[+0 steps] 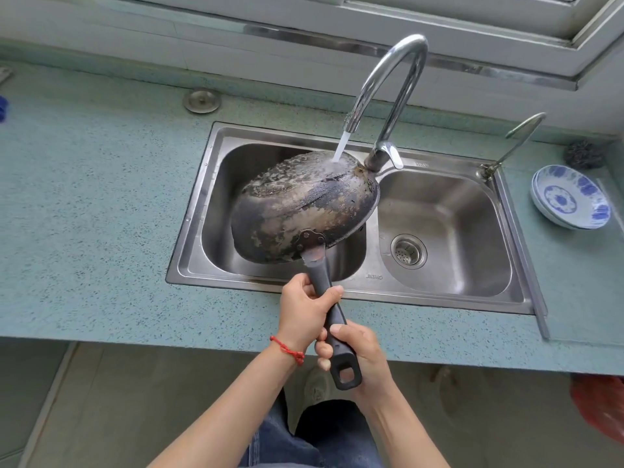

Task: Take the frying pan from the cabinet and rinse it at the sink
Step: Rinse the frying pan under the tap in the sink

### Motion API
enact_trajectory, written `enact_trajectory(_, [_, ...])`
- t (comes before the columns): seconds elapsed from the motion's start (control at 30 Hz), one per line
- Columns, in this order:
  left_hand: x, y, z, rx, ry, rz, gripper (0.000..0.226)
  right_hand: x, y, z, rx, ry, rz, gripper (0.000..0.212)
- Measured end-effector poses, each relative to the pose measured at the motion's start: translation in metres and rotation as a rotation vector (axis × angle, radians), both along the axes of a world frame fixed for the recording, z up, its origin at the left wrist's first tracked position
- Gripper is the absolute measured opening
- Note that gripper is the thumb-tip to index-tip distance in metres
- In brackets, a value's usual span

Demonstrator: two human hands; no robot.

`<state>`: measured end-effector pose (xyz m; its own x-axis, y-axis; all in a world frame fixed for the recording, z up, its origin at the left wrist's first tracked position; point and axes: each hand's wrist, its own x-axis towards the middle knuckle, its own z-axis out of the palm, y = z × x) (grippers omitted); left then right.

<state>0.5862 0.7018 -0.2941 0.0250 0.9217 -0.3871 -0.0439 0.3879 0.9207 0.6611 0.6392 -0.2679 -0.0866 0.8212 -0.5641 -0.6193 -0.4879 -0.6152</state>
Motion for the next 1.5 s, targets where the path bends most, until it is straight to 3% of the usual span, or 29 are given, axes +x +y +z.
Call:
enact_trajectory(0.33, [-0.003, 0.003, 0.0, 0.033, 0.12, 0.002, 0.027, -0.004, 0.001, -0.004, 0.009, 0.082, -0.011, 0.02])
enact_trajectory(0.47, [-0.005, 0.003, -0.003, 0.014, 0.063, -0.009, 0.023, -0.003, 0.002, -0.001, 0.0, -0.044, 0.025, 0.009])
enact_trajectory(0.77, [0.001, -0.001, -0.01, -0.074, -0.158, -0.054, 0.011, -0.002, -0.001, -0.004, -0.028, -0.289, 0.011, 0.014])
enact_trajectory(0.97, [0.002, -0.002, -0.016, -0.091, -0.235, -0.067, 0.01, -0.002, -0.003, -0.007, -0.033, -0.384, 0.025, 0.006])
enact_trajectory(1.17, [-0.002, -0.002, -0.021, -0.119, -0.272, -0.047, 0.011, -0.005, -0.002, -0.004, -0.024, -0.46, 0.061, 0.013])
enact_trajectory(1.33, [-0.001, 0.001, -0.016, -0.103, -0.228, -0.034, 0.011, -0.005, 0.004, 0.001, -0.035, -0.349, 0.02, 0.025])
enact_trajectory(1.5, [-0.002, 0.008, -0.008, -0.051, -0.08, -0.019, 0.015, -0.006, 0.009, 0.002, -0.044, -0.104, -0.043, 0.009])
